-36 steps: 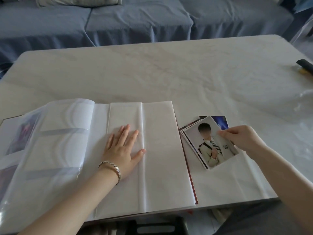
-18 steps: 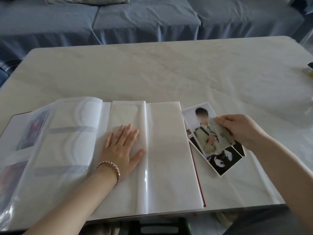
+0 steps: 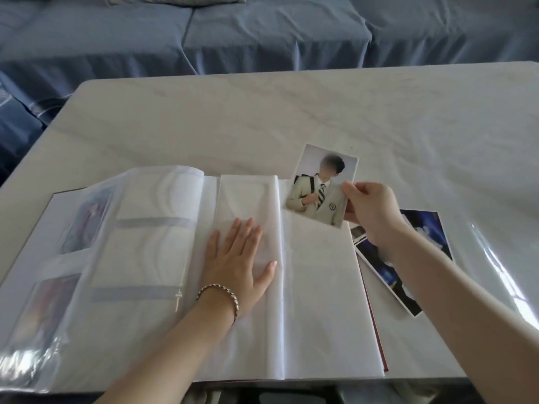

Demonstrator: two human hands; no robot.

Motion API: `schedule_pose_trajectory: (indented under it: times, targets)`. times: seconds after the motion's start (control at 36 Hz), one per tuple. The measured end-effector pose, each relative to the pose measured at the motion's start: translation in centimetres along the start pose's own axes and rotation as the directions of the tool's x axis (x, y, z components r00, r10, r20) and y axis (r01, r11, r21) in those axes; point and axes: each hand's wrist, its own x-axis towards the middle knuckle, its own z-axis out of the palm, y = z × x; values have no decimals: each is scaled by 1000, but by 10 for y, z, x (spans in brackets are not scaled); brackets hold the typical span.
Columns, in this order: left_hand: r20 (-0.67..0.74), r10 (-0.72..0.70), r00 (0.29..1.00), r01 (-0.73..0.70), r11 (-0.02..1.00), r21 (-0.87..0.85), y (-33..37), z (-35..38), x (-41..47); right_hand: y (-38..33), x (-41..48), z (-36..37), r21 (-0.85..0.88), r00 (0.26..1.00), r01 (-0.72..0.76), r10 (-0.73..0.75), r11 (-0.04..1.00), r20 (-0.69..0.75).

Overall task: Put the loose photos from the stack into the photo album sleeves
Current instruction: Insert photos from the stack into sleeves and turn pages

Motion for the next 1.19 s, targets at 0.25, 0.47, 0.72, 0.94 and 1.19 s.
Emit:
schedule_pose_trajectory:
  times: [0.25, 0.47, 0.72, 0.94, 1.19]
  targets:
    - [6, 3, 1000, -3, 999, -37, 3, -1, 0, 10, -4, 21, -278, 968, 200, -234, 939, -93]
    - [15, -1, 1000, 2, 998, -64, 5, -2, 1, 11, -4, 22, -248, 947, 256, -294, 934, -132]
    - [20, -9, 1000, 10, 998, -66, 5, -1, 1, 12, -14, 27, -296, 909, 353, -401, 887, -116]
    - [18, -10, 1000, 11, 996, -87, 5, -2, 0, 18, -16, 24, -212, 959, 245, -268, 946, -88]
    - [24, -4, 1000, 5, 998, -68, 5, -3, 1, 35, -17, 19, -138, 996, 76, -81, 988, -32]
